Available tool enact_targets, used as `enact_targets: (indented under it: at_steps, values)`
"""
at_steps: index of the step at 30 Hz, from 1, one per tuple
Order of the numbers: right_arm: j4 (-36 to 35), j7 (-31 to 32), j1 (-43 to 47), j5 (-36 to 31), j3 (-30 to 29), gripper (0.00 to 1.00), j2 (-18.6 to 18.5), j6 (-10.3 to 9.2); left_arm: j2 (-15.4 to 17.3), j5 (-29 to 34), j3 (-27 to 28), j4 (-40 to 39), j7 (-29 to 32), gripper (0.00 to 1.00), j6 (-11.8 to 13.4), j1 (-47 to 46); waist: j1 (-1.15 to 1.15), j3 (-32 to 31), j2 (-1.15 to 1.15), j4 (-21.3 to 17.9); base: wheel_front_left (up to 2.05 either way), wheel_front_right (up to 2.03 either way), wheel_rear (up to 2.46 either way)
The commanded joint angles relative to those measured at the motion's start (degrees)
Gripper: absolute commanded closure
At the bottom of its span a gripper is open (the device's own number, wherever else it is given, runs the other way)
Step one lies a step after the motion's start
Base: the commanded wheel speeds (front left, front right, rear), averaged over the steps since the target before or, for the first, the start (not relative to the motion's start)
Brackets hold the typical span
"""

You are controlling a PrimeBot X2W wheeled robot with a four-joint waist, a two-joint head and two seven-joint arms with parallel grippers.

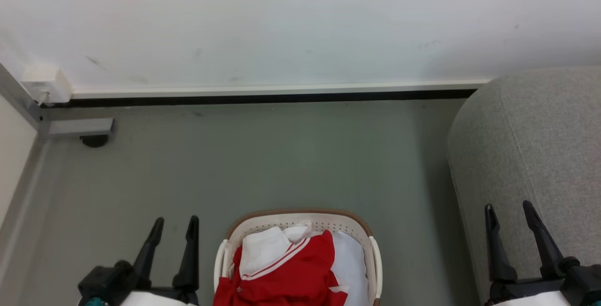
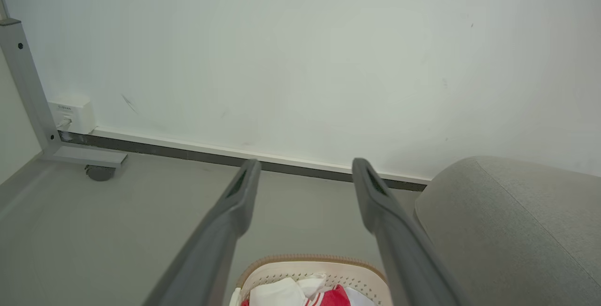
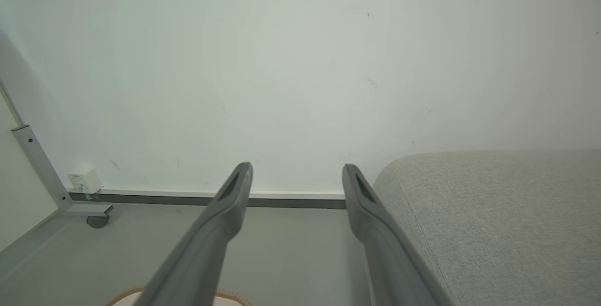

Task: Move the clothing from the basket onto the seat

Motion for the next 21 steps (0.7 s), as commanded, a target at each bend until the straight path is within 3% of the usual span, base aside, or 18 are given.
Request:
enact_targets:
  at_steps: [1, 21]
  values:
    - [-0.53, -0.02, -1.2, 0.89, 0.27, 0.0, -0.28, -0.13, 0.96, -0.26, -0.38, 0.2, -0.04, 0.0, 0.07, -1.5, 0.0, 2.35, 0.0, -1.29, 0.0, 0.0, 0.0]
    - [-6.76, -0.01, -12.22, 5.2, 4.73, 0.0, -0.24, -0.13, 11.39, -3.39, -10.65, 12.52, -0.03, 0.0, 0.08, -20.96, 0.0, 20.99, 0.0, -9.31, 0.0, 0.0, 0.0]
